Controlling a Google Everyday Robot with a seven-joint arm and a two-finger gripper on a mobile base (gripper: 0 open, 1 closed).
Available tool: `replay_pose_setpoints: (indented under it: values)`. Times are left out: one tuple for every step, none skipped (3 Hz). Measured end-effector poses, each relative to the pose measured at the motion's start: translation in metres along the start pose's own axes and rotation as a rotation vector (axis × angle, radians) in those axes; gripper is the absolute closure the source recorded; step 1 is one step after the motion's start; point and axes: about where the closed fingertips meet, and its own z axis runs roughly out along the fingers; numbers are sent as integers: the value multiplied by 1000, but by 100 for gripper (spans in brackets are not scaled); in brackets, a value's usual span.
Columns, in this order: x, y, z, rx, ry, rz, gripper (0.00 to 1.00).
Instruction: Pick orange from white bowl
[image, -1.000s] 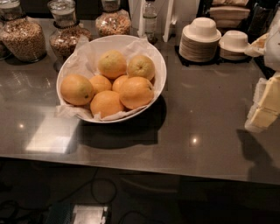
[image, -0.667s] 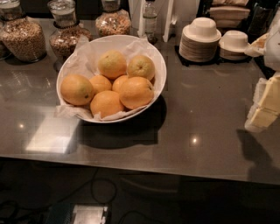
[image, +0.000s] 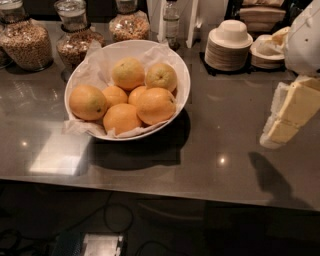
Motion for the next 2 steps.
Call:
replay_pose_setpoints:
  values:
    - [-49,11,5,-36,-96,-73,0]
    - [-91,16,9,-39,-158,-79,0]
